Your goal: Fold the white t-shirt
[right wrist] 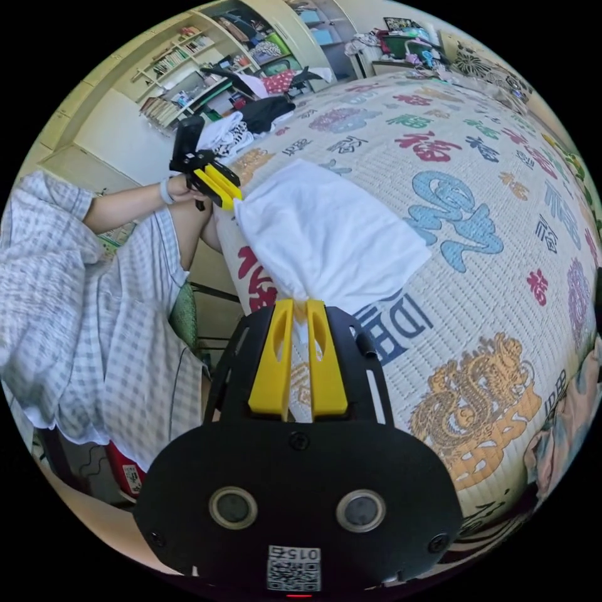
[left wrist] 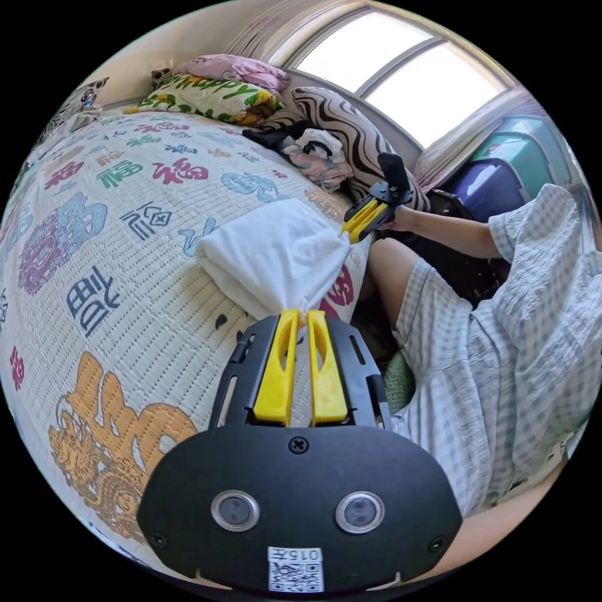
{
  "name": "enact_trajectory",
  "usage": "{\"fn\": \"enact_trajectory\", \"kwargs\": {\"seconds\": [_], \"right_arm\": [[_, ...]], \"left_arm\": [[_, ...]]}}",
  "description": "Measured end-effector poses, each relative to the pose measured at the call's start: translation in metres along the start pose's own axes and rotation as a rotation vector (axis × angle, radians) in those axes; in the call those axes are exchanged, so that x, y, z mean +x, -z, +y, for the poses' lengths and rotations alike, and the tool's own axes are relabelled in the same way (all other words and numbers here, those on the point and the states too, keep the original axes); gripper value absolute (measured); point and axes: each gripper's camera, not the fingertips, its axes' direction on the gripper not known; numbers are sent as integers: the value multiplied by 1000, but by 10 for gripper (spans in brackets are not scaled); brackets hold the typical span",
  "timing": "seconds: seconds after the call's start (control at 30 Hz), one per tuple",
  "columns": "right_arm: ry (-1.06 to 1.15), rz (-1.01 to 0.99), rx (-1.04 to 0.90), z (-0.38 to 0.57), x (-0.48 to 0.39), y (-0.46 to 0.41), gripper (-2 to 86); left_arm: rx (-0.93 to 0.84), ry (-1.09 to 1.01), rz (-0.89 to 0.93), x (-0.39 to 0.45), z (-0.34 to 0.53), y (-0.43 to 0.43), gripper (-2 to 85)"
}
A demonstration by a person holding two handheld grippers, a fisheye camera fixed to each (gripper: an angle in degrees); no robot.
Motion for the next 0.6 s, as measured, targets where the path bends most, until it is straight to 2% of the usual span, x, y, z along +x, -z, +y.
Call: {"fn": "enact_trajectory", "kwargs": {"seconds": [0.13,0.2,0.4,0.53,0.6], "right_arm": [[-84,54,-72,4,-4,-11,24],[-138,73,-52,9,-2,-7,11],[-190,18,186,-29,-6,-2,-2],[-171,-128,58,-73,1,-57,-5],[-182,-114,-29,-78,5,-80,-6]], "left_arm": [[-134,12,-40,16,3,11,39],[-145,28,-62,22,4,26,45],[59,69,-54,43,-36,66,55],[-23,152,7,27,-57,37,49],[-64,184,0,19,-51,34,23]]}}
